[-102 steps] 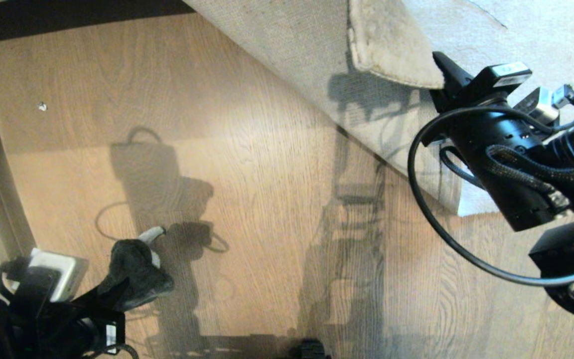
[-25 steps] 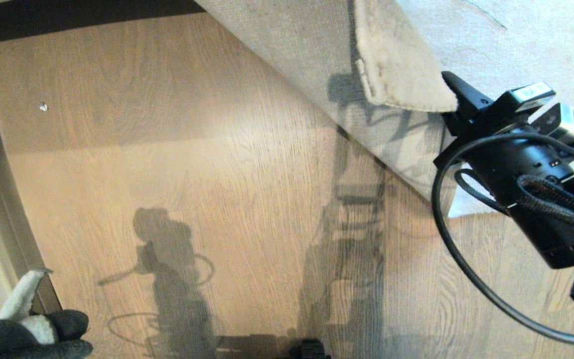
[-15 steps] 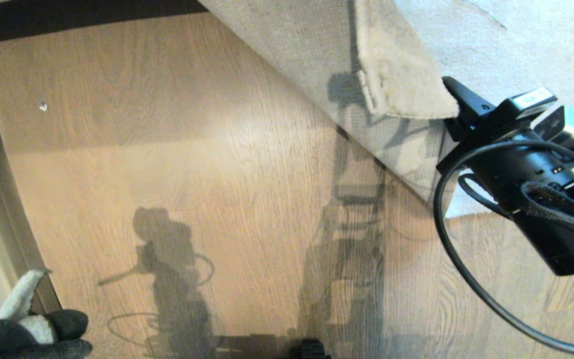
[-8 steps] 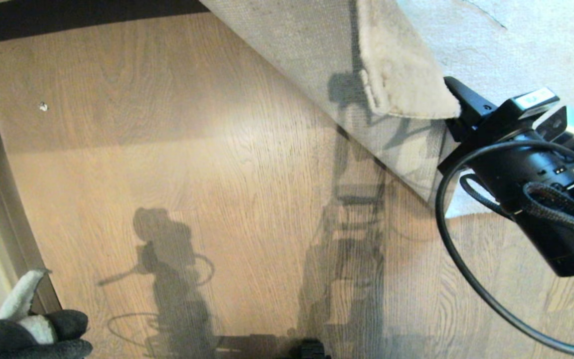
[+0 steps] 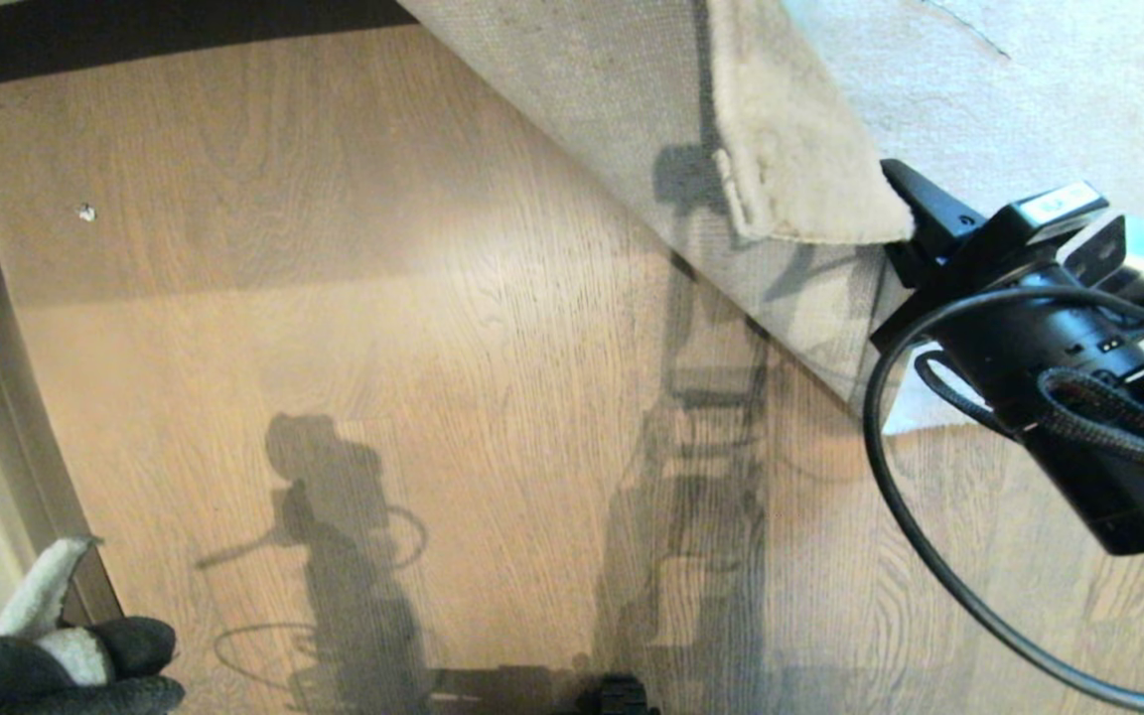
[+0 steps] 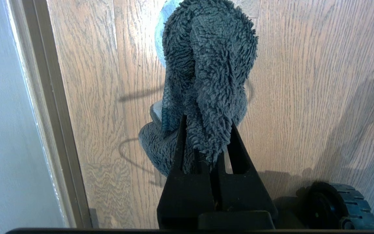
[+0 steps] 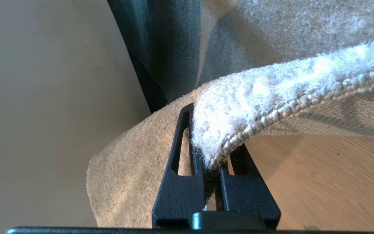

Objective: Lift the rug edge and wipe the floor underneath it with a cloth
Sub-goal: Lay down the carpet

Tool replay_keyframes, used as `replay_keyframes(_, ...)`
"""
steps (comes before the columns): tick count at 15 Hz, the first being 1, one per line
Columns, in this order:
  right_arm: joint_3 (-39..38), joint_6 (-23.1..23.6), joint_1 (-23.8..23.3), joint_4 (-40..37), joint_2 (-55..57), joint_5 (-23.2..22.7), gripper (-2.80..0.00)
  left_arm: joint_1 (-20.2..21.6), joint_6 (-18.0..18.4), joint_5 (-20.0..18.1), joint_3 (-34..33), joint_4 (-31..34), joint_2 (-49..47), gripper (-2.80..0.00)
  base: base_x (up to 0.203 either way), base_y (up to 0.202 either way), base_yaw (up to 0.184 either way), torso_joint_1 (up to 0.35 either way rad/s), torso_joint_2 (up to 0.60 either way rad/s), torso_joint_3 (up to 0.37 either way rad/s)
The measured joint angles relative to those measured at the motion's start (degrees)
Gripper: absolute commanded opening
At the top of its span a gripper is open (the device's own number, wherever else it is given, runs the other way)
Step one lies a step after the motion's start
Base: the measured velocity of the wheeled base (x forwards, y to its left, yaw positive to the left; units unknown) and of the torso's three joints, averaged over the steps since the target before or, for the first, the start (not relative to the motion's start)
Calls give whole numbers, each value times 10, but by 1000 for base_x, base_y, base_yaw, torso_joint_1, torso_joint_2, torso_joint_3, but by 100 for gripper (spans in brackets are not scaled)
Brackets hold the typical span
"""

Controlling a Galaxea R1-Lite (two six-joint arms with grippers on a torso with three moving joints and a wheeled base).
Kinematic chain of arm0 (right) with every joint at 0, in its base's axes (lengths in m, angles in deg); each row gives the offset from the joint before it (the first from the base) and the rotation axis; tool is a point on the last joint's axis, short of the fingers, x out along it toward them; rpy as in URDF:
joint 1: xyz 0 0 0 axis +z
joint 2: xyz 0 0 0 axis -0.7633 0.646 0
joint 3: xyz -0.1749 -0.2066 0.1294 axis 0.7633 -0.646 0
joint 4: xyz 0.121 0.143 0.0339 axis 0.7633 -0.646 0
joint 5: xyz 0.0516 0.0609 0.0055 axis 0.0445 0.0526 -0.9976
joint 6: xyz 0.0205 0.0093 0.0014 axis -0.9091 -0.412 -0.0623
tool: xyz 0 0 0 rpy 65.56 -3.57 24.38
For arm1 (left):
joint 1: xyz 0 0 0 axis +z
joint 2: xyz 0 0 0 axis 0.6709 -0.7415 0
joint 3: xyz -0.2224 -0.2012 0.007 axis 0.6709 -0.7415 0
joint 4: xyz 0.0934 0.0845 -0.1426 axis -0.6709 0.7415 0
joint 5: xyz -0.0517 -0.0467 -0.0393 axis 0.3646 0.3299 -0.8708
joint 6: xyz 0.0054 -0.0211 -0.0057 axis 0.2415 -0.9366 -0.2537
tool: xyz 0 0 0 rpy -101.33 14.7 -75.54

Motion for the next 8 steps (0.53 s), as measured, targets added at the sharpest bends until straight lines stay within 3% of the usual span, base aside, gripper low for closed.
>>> replay_keyframes(8,-26,1,0,1,4,0,-280,0,0,0,0,0,0,-280,0,0,0,0,0,0)
